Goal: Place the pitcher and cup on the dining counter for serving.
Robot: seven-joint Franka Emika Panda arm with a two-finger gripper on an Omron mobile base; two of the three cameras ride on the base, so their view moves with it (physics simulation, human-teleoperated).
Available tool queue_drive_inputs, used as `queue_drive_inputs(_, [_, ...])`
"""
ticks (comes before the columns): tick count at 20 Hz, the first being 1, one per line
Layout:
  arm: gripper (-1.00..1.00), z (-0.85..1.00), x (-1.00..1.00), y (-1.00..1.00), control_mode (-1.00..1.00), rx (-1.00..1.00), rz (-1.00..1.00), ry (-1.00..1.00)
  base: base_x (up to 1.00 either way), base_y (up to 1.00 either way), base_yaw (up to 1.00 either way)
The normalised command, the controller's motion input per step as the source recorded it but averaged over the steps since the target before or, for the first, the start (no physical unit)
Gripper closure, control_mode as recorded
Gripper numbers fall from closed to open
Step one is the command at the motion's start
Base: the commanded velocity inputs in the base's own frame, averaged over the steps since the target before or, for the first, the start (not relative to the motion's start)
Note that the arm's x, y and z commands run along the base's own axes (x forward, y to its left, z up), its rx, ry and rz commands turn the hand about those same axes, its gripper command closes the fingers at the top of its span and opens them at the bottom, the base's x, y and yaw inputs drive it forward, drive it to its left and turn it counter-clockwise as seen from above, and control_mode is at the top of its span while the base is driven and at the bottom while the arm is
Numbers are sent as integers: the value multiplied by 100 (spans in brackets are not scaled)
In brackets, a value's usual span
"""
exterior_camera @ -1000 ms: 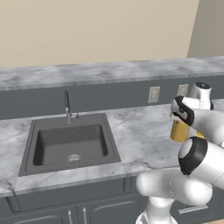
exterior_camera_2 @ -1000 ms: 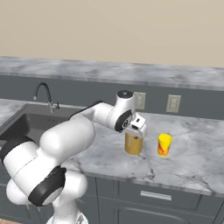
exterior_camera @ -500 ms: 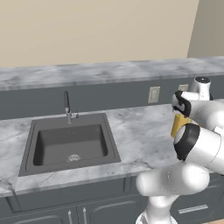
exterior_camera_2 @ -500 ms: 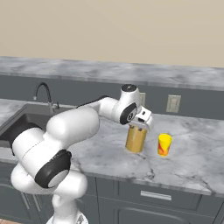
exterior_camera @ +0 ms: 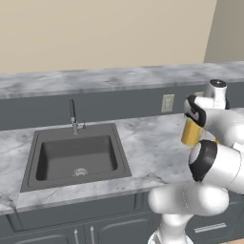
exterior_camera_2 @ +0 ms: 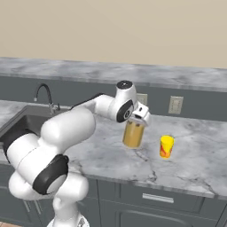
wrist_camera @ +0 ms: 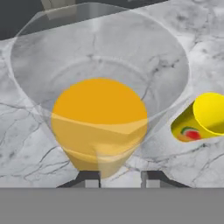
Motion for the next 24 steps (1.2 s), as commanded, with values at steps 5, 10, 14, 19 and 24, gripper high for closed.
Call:
queue_drive_inputs(5, [100, 79, -20, 77, -100, -20, 0, -40, 0, 0, 0])
queue_drive_inputs(10, [100, 100, -46, 57, -100, -17, 1, -35, 0, 0, 0])
queue_drive_inputs(14, [100, 100, -84, 35, -100, -2, 13, -22, 0, 0, 0])
queue_drive_inputs(19, [100, 93, -96, 31, -100, 0, 24, -13, 0, 0, 0])
queue_drive_inputs(24, [100, 33, -100, 44, -100, -1, 27, -8, 0, 0, 0])
